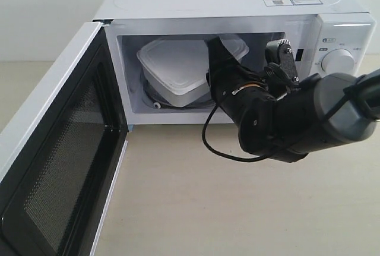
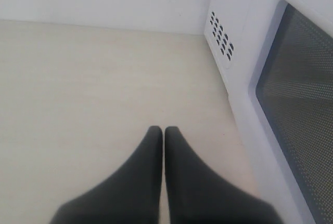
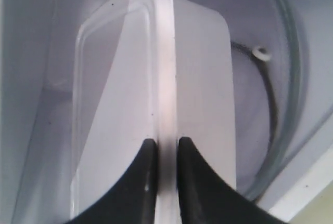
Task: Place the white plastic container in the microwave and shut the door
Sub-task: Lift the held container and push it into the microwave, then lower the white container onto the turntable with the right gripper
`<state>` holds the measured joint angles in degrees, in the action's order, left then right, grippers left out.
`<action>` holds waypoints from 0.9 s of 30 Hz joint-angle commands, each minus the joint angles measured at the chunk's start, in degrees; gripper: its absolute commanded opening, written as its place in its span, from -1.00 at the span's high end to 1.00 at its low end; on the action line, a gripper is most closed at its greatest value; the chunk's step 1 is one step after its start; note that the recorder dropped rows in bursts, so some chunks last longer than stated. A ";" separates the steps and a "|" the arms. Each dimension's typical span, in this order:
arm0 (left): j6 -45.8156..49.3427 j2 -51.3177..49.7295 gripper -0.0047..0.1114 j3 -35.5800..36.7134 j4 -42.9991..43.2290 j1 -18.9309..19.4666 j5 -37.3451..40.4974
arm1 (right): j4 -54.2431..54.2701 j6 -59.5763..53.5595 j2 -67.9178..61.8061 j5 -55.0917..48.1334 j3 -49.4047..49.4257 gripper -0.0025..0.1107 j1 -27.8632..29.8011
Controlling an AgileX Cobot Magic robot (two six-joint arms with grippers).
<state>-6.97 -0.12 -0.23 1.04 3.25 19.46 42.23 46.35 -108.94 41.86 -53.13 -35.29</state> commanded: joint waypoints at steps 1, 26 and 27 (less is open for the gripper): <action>0.08 0.12 0.85 0.23 -0.39 0.12 -0.12 | -0.95 -3.42 -0.30 0.38 -2.94 0.96 0.50; 0.08 0.12 0.85 0.23 -0.39 0.12 -0.12 | 0.51 -3.36 -3.81 1.47 -3.58 0.13 1.60; 0.08 0.12 0.85 0.23 -0.39 0.12 -0.12 | 0.35 -3.36 -3.81 0.90 -3.58 0.08 1.60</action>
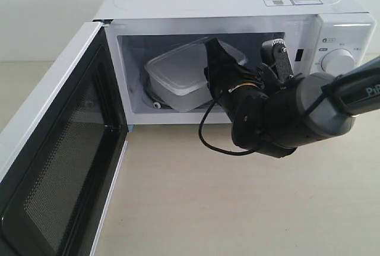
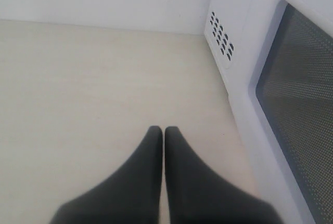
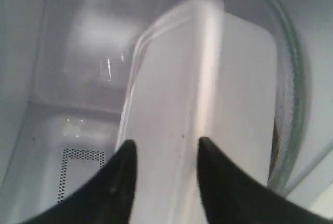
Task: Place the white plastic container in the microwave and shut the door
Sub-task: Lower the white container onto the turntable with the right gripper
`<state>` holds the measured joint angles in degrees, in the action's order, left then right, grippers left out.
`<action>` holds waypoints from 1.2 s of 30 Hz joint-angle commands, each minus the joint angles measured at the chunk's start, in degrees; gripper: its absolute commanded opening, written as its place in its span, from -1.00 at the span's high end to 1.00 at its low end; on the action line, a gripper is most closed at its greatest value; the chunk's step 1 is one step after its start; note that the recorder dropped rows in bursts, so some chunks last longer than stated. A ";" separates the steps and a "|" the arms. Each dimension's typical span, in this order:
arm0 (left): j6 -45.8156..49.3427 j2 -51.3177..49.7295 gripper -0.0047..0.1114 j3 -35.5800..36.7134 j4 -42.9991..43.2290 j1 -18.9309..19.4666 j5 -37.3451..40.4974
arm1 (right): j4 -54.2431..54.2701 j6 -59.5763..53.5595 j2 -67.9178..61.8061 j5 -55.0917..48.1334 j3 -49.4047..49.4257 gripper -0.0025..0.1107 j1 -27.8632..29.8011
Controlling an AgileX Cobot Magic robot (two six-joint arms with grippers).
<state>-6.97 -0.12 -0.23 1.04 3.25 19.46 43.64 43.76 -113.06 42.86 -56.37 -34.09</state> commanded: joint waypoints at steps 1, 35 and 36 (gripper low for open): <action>0.08 0.12 0.85 0.23 -0.39 0.12 -0.12 | -1.57 -0.77 0.31 -1.01 -0.33 0.07 0.40; 0.08 0.12 0.85 0.23 -0.39 0.12 -0.12 | -26.23 -45.95 -3.97 1.94 2.07 0.93 0.38; 0.08 0.12 0.85 0.23 -0.39 0.12 -0.12 | -26.12 -45.71 -4.45 1.67 1.20 0.93 0.38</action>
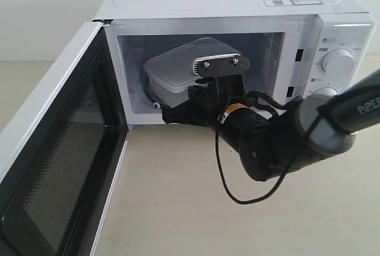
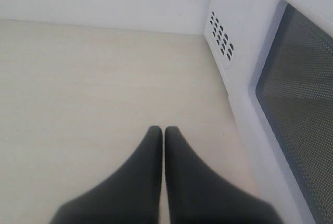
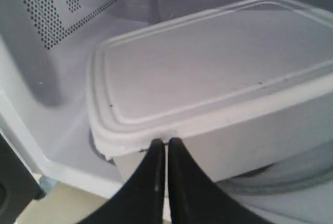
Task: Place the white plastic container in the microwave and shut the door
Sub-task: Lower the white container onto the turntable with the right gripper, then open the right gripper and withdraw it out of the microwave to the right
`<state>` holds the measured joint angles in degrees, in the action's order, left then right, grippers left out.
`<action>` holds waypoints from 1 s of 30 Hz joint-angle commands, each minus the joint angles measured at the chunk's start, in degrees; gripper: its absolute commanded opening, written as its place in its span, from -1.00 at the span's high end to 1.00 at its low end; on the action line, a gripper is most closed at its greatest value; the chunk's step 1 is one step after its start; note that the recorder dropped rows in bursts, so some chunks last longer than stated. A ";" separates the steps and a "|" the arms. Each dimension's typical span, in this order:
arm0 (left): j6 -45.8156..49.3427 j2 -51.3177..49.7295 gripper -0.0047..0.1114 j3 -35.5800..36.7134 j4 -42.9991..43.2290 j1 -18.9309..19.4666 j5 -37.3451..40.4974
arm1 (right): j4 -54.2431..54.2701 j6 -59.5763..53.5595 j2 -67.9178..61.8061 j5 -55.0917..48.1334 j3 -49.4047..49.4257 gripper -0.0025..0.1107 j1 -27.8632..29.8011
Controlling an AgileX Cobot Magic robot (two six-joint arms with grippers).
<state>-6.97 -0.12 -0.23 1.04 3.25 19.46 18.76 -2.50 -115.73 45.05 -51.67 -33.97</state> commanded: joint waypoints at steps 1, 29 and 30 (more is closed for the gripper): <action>0.08 0.12 0.85 0.23 -0.39 0.12 -0.12 | -1.15 1.09 -2.39 -0.78 -4.47 0.93 0.26; 0.08 0.12 0.85 0.23 -0.39 0.12 -0.12 | -1.31 2.50 26.90 -35.36 11.27 0.93 -3.28; 0.08 0.12 0.85 0.23 -0.39 0.12 -0.12 | -1.31 2.50 28.90 -39.35 11.92 0.93 -3.28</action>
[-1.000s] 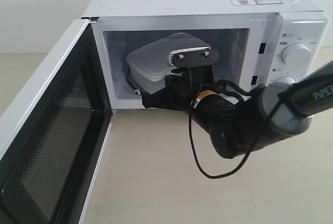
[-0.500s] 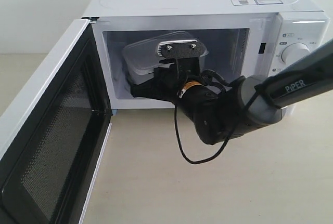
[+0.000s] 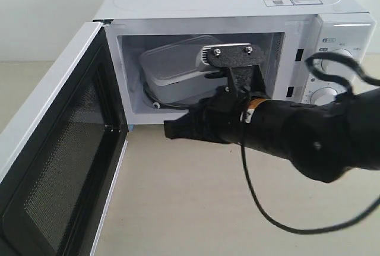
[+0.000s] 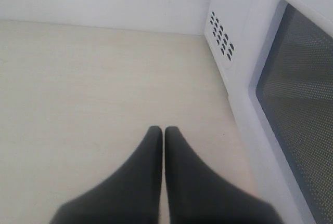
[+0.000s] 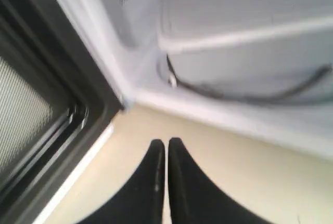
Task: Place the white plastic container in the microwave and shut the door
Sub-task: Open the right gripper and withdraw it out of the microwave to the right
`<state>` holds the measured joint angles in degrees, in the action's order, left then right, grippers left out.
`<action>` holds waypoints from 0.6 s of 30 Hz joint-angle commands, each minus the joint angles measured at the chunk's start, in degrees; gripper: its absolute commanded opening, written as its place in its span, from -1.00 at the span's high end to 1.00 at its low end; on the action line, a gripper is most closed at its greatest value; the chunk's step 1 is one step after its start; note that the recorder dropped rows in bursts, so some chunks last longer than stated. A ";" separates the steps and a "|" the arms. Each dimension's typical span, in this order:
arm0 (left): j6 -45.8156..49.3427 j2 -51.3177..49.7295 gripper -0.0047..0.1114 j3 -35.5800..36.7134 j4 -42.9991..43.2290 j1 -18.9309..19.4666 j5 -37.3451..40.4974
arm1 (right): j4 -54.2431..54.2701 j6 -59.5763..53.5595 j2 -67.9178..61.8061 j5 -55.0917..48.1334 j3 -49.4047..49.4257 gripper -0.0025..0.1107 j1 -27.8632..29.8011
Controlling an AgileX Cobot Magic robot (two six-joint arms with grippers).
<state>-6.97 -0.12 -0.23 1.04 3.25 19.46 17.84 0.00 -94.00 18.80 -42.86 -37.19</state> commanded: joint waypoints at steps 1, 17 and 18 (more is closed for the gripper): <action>0.08 0.12 0.85 0.23 -0.39 0.12 -0.12 | -0.26 0.00 8.67 -17.14 3.48 0.93 -0.06; 0.08 0.12 0.85 0.23 -0.39 0.12 -0.12 | 6.53 4.00 20.00 -50.14 8.29 0.93 -0.06; 0.08 0.12 0.85 0.23 -0.39 0.12 -0.12 | 6.94 4.00 20.14 -50.59 8.77 0.93 -0.06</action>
<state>-6.97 -0.12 -0.23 1.04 3.25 19.46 22.83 3.88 -74.82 -30.70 -35.44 -37.19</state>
